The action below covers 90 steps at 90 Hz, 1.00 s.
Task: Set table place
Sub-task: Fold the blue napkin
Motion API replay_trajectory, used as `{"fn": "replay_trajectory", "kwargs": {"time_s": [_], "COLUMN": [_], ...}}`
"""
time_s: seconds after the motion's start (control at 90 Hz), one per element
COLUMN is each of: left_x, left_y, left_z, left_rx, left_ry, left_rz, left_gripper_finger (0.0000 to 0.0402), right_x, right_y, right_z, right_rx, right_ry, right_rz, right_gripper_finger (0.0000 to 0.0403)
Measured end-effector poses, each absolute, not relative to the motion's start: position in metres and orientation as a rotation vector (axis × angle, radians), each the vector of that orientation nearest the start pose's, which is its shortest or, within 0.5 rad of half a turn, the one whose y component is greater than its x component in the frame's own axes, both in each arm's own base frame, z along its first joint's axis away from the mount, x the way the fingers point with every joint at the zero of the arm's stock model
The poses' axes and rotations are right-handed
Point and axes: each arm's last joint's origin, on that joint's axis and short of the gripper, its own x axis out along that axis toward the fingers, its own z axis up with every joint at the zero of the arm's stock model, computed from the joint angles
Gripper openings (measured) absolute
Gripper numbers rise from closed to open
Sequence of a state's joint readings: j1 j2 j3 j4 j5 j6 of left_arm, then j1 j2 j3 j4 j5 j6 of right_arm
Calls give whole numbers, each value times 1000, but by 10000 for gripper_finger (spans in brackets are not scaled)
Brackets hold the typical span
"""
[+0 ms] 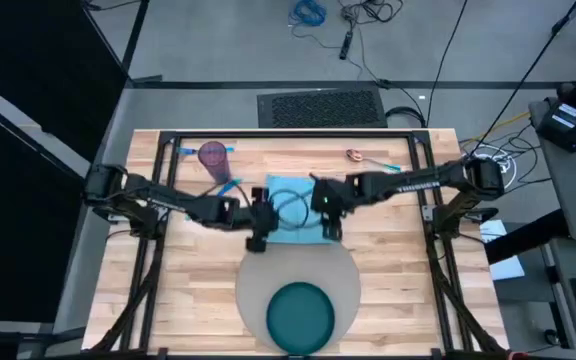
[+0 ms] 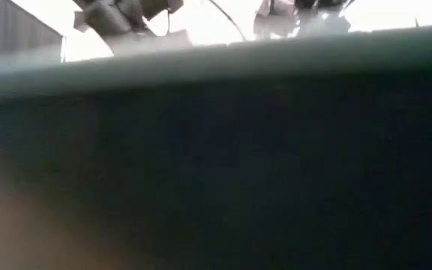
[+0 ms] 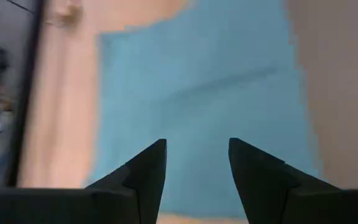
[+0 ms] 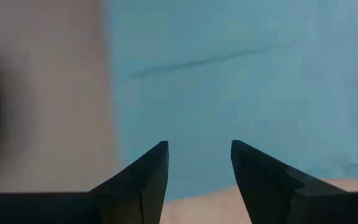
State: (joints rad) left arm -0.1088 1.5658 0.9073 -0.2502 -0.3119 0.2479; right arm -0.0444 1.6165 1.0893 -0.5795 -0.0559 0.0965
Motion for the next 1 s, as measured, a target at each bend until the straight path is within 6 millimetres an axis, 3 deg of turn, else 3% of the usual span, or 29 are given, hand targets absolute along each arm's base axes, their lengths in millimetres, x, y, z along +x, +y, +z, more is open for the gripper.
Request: {"fn": "replay_trajectory", "kwargs": {"time_s": [0.133, 0.256, 0.444, 0.611, 0.833, 1.0], "left_x": [298, 294, 292, 296, 303, 305], "left_y": [-48, -62, -68, -69, -69, -69], "left_z": [178, 175, 174, 157, 130, 126], "left_rx": [425, 419, 416, 430, 474, 489], "left_ry": [930, 922, 922, 980, 1042, 1038], "left_rz": [1, -37, -39, -38, 0, 27], "left_gripper_finger": [160, 160, 160, 160, 160, 160], "right_x": [320, 314, 304, 296, 292, 291], "right_y": [13, 25, 26, 26, 26, 26], "right_z": [209, 197, 175, 161, 154, 152], "right_rx": [105, 104, 173, 202, 212, 216], "right_ry": [1070, 1088, 1100, 1104, 1112, 1116], "right_rz": [-1, 12, -33, -50, -57, -61], "right_gripper_finger": [160, 160, 160, 160, 160, 160]}}
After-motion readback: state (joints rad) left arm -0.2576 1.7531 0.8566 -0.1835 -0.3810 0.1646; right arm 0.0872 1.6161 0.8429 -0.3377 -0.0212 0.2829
